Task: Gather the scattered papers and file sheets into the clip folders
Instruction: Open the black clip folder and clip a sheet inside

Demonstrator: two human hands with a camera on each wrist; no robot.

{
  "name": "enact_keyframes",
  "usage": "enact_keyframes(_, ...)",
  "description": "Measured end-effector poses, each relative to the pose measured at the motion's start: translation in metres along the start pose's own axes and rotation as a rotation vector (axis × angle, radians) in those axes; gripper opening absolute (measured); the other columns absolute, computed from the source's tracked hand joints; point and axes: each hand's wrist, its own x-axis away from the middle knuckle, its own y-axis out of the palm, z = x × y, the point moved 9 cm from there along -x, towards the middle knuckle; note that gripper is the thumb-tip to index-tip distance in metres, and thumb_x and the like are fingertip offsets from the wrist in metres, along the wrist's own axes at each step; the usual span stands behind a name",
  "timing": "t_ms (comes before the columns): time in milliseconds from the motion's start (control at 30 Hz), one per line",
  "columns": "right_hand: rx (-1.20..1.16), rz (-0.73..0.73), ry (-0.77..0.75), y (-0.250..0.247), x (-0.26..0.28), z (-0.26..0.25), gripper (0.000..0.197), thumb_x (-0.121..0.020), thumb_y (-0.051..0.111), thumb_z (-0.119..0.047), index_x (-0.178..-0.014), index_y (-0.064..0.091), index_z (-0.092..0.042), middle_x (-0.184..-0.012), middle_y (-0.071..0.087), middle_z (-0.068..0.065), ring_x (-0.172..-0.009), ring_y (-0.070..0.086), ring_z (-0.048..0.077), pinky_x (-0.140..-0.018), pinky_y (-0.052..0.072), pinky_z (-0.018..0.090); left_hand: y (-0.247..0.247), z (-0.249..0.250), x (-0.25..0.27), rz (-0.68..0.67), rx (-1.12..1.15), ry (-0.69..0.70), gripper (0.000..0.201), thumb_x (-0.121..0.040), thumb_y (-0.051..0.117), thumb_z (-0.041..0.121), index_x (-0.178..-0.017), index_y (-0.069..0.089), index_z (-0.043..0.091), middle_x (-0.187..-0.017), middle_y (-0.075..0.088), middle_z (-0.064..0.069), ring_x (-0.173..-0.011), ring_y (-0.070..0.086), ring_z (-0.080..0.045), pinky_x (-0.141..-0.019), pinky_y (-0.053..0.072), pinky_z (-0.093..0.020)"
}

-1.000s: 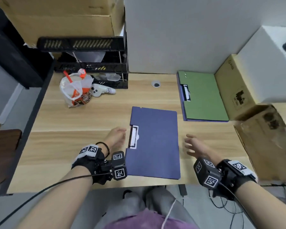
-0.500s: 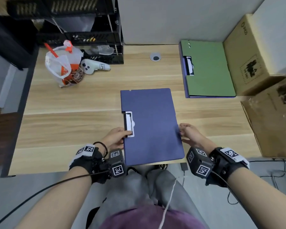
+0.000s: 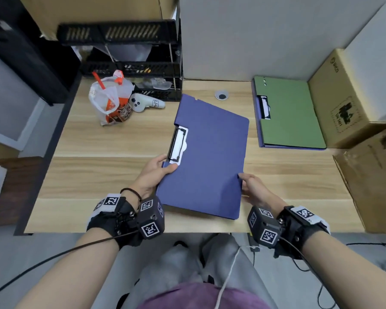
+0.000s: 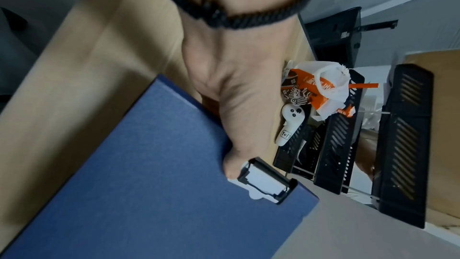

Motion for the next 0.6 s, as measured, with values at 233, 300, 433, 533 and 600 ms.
enact_keyframes(233, -0.135, -0.031, -0.059, -0.042, -0.005, -0.048, 0.025, -0.103, 0.04, -0.035, -0.103, 0.062, -0.021, -0.101, 0.066, -0.005, -0.085, 0.067, 0.01, -0.057, 0.057, 0.025, 0.057, 0.066, -0.04, 0.092, 0.078, 0.135, 0.021, -0.092, 0.062, 0.011, -0.11, 0.065, 0.021, -0.098, 0.073, -0.003, -0.079, 0.07, -0.014, -0.068, 0.056, -0.025)
enact_keyframes(300, -0.162, -0.002, -0.03, -0.068, -0.013, -0.058, 0.024, -0.102, 0.042, -0.034, -0.109, 0.057, -0.017, -0.104, 0.061, -0.001, -0.075, 0.072, 0.019, -0.056, 0.06, 0.029, 0.087, 0.09, -0.059, 0.088, 0.077, 0.156, 0.02, -0.093, 0.06, 0.011, -0.109, 0.065, 0.022, -0.095, 0.074, 0.0, -0.077, 0.07, -0.011, -0.063, 0.054, -0.022)
enact_keyframes(433, -0.245, 0.003, -0.034, -0.093, -0.018, -0.063, 0.026, -0.101, 0.043, -0.035, -0.106, 0.056, -0.014, -0.091, 0.063, 0.004, -0.046, 0.064, 0.016, -0.046, 0.055, 0.024, 0.12, 0.118, -0.072, 0.055, 0.071, 0.217, 0.018, -0.094, 0.059, 0.015, -0.112, 0.064, 0.018, -0.101, 0.073, 0.0, -0.083, 0.07, -0.011, -0.066, 0.054, -0.023)
enact_keyframes(533, -0.242, -0.003, -0.062, -0.097, -0.02, -0.067, 0.028, -0.1, 0.043, -0.04, -0.09, 0.056, -0.017, -0.063, 0.061, 0.0, -0.033, 0.043, 0.011, -0.036, 0.037, 0.018, 0.121, 0.126, -0.076, 0.106, 0.096, 0.259, 0.025, -0.094, 0.06, 0.017, -0.118, 0.058, 0.012, -0.102, 0.072, -0.002, -0.082, 0.068, -0.01, -0.066, 0.054, -0.022)
enact_keyframes(600, -0.291, 0.017, -0.08, -0.103, -0.024, -0.072, 0.03, -0.1, 0.044, -0.04, -0.085, 0.053, -0.016, -0.049, 0.054, -0.002, -0.031, 0.04, 0.009, -0.034, 0.033, 0.018, 0.122, 0.126, -0.082, 0.142, 0.115, 0.27, 0.03, -0.094, 0.061, 0.019, -0.122, 0.053, 0.011, -0.104, 0.071, -0.003, -0.083, 0.068, -0.012, -0.069, 0.055, -0.025)
